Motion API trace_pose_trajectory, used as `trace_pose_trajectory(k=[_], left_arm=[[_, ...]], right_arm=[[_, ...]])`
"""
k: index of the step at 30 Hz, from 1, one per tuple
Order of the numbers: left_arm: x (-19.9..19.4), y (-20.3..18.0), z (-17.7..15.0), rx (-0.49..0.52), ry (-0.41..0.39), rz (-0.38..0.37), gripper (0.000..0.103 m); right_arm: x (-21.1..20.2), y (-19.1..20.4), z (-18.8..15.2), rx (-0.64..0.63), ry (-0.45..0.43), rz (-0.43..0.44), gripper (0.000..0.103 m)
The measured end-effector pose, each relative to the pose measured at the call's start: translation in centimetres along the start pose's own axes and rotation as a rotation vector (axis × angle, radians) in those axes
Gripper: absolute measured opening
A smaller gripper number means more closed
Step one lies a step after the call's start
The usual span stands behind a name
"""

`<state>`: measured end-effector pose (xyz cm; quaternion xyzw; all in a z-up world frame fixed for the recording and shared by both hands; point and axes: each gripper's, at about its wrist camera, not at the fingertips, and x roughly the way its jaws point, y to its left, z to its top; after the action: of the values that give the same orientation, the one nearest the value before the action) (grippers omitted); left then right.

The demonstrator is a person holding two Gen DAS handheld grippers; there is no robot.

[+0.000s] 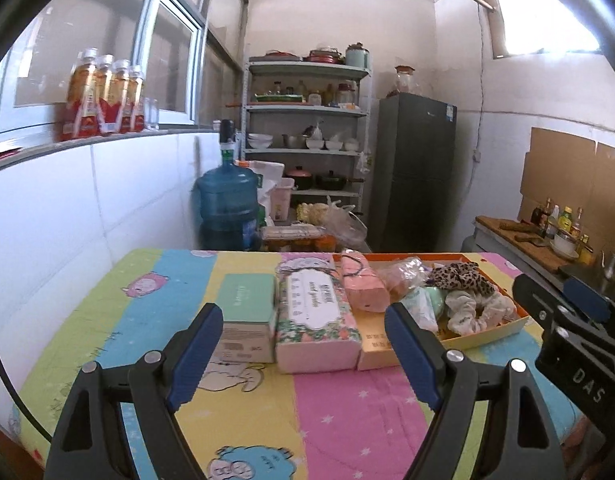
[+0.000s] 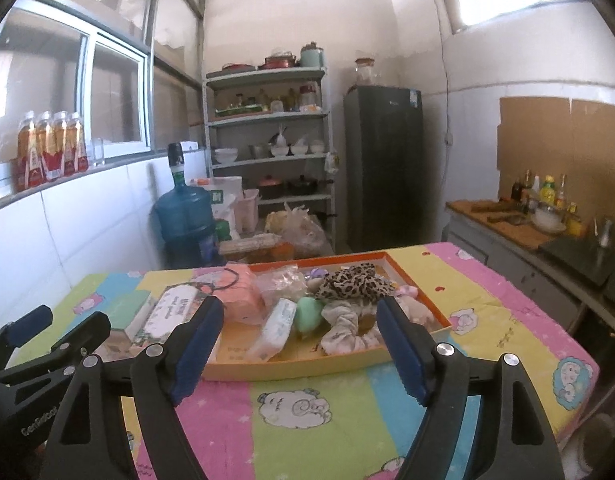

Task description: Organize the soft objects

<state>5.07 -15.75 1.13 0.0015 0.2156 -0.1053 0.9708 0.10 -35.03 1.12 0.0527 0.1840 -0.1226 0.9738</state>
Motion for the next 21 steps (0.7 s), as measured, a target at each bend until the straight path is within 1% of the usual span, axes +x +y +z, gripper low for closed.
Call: trace_pose_trajectory(k=[4, 7, 10, 16, 21], left_arm=[[-1.7, 0.9, -0.5, -0.011, -0.012, 0.026, 0.083], [-2.6, 1.3, -0.9, -0.008, 0.0, 0.063, 0.082], [-3.6, 1.7, -1.4, -0.015, 0.007, 0.054, 0.082], [-6.0, 1.6, -2.5, -0.012, -0.01, 0.028, 0.082], [-8.2, 1.5, -3.1, -0.001, -0.037, 0.012, 0.082]], right_arm=[[-1.9, 1.3, -0.5, -0.02, -0.025, -0.023, 0.08], [-3.0, 1.9, -1.0, -0.019, -0.015, -0.009, 0.08], [-4.2, 2.1, -1.6, -0.005, -0.002, 0.003, 0.08], [-6.7, 2.5, -2.4, 0.006, 0.008, -0.003, 0.08], [-9.0, 2.6, -3.1, 0.007, -0.009, -0.012, 0.08]])
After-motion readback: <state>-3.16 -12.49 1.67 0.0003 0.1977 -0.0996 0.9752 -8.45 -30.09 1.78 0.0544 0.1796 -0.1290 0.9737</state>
